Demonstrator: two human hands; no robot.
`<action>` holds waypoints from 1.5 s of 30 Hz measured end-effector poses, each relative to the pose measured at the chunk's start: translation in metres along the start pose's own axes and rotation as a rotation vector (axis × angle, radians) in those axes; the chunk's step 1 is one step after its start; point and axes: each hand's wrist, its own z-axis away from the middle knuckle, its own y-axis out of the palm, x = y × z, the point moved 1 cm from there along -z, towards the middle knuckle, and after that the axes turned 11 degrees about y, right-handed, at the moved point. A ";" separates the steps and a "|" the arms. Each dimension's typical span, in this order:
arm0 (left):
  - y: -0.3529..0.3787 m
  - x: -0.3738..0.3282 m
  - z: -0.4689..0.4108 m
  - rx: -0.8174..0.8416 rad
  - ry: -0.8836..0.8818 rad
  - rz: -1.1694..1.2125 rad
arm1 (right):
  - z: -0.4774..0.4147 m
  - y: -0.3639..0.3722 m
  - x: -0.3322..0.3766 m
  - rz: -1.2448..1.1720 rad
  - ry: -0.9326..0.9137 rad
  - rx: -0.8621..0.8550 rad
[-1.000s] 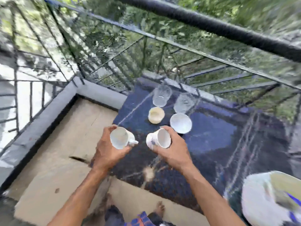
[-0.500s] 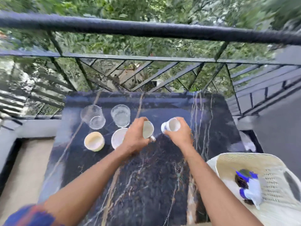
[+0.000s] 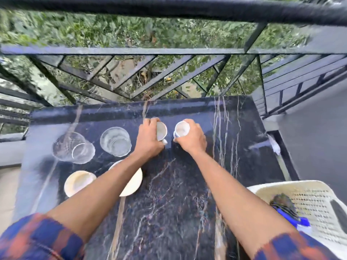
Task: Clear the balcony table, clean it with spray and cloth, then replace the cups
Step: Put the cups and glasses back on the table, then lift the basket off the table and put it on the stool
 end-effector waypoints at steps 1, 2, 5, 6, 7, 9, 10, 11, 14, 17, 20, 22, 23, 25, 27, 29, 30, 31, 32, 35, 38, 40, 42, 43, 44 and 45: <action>0.001 0.001 0.000 0.008 -0.004 0.000 | 0.000 0.001 0.000 0.012 0.004 -0.001; 0.001 0.001 0.000 0.016 -0.009 -0.004 | 0.001 0.002 0.000 0.020 0.010 0.003; 0.000 0.000 0.001 0.021 -0.020 -0.019 | 0.003 0.001 -0.001 0.042 0.004 0.037; -0.001 -0.002 0.002 0.013 -0.014 -0.029 | 0.003 -0.001 -0.002 0.041 0.007 0.053; -0.003 -0.005 0.003 0.000 0.005 -0.048 | 0.003 -0.004 -0.002 0.032 0.011 0.064; -0.008 -0.014 0.009 -0.034 0.072 -0.094 | 0.008 -0.014 -0.004 0.001 0.018 0.060; -0.011 -0.018 0.012 -0.057 0.104 -0.101 | 0.012 -0.020 -0.006 -0.023 0.016 0.051; -0.014 -0.022 0.016 -0.086 0.122 -0.105 | 0.016 -0.027 -0.008 -0.051 0.010 0.041; -0.021 -0.035 0.034 -0.175 0.151 -0.145 | 0.037 -0.052 -0.020 -0.102 -0.013 0.025; -0.026 -0.049 0.051 -0.191 0.170 0.040 | 0.060 -0.081 -0.029 -0.141 -0.030 0.006; -0.029 -0.076 0.075 -0.214 0.117 0.228 | 0.091 -0.118 -0.040 -0.217 -0.064 0.012; -0.027 -0.096 0.094 -0.222 0.055 0.316 | 0.114 -0.144 -0.051 -0.277 -0.113 0.051; -0.023 -0.106 0.103 -0.222 0.035 0.340 | 0.126 -0.158 -0.059 -0.299 -0.138 0.068; -0.013 -0.123 0.118 -0.203 0.007 0.371 | 0.141 -0.184 -0.076 -0.307 -0.182 0.085; 0.004 -0.146 0.135 -0.170 -0.009 0.394 | 0.151 -0.213 -0.103 -0.311 -0.218 0.067; 0.024 -0.168 0.151 -0.142 -0.042 0.404 | 0.154 -0.243 -0.139 -0.306 -0.234 0.027; 0.033 -0.176 0.159 -0.128 -0.064 0.409 | 0.150 -0.255 -0.158 -0.297 -0.225 0.001; 0.044 -0.187 0.167 -0.116 -0.079 0.414 | 0.147 -0.267 -0.181 -0.280 -0.208 -0.034; 0.055 -0.196 0.176 -0.110 -0.098 0.427 | 0.141 -0.276 -0.205 -0.244 -0.176 -0.075; 0.088 -0.221 0.203 -0.114 -0.195 0.491 | 0.120 -0.293 -0.277 -0.121 -0.071 -0.162; 0.121 -0.237 0.222 -0.098 -0.325 0.539 | 0.104 -0.294 -0.345 0.039 0.019 -0.145; 0.131 -0.242 0.231 -0.035 -0.385 0.577 | 0.094 -0.286 -0.376 0.030 0.089 -0.127; 0.150 -0.259 0.245 0.020 -0.422 0.594 | 0.082 -0.279 -0.409 0.040 0.134 -0.056; 0.156 -0.265 0.249 0.024 -0.425 0.566 | 0.076 -0.273 -0.421 0.015 0.141 -0.025; 0.160 -0.269 0.252 0.024 -0.422 0.510 | 0.074 -0.268 -0.425 0.003 0.154 -0.002; 0.161 -0.272 0.253 0.031 -0.416 0.426 | 0.075 -0.266 -0.425 -0.008 0.163 0.019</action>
